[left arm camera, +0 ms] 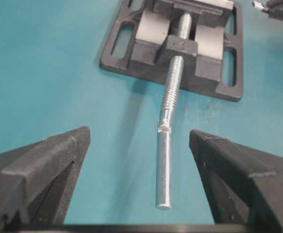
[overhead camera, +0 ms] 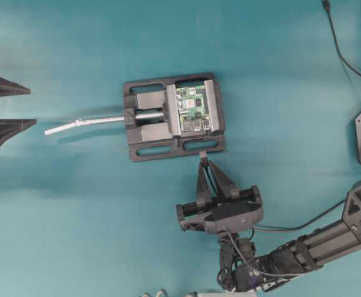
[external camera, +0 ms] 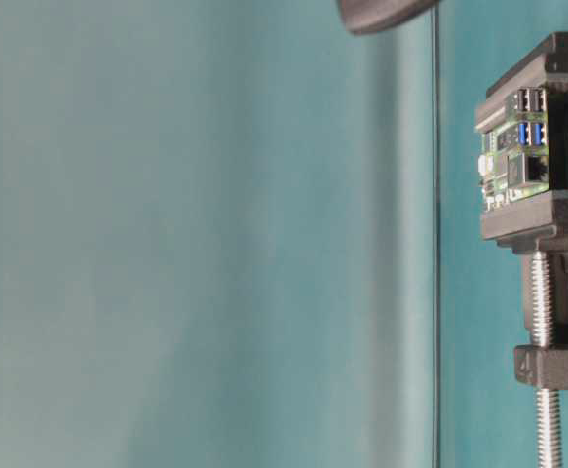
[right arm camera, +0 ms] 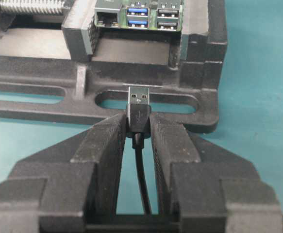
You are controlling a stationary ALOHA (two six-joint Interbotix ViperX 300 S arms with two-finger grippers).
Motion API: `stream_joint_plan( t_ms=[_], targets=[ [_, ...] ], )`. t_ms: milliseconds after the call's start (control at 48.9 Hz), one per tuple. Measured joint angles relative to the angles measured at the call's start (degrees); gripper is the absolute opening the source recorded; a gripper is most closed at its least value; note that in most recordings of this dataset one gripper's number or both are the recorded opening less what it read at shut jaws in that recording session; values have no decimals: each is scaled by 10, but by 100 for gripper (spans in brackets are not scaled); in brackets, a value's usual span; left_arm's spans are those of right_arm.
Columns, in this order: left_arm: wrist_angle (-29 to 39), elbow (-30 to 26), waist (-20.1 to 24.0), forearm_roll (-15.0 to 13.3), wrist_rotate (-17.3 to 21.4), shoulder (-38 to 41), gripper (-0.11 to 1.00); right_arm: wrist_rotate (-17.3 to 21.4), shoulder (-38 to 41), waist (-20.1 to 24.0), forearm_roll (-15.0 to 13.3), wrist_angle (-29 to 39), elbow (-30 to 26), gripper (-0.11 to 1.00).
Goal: Insert the USB into the fixed PCB.
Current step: 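Align the USB plug with the right-side USB port on the board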
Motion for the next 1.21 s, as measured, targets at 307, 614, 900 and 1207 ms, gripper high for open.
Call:
stream_joint_plan(
  t_ms=[307, 614, 900, 1207],
  targets=[
    [-1, 0, 0, 0, 0, 0, 99, 2, 0, -1, 1, -8, 4, 21],
    [0, 0, 0, 0, 0, 0, 99, 2, -2, -3, 0, -11, 18, 21],
    [0, -1, 2, 0, -1, 0, 99, 1, -22, -16, -18, -14, 33, 21],
    [0, 0, 2, 0, 0, 0, 99, 3, -35, -25, -34, -18, 42, 21]
  ],
)
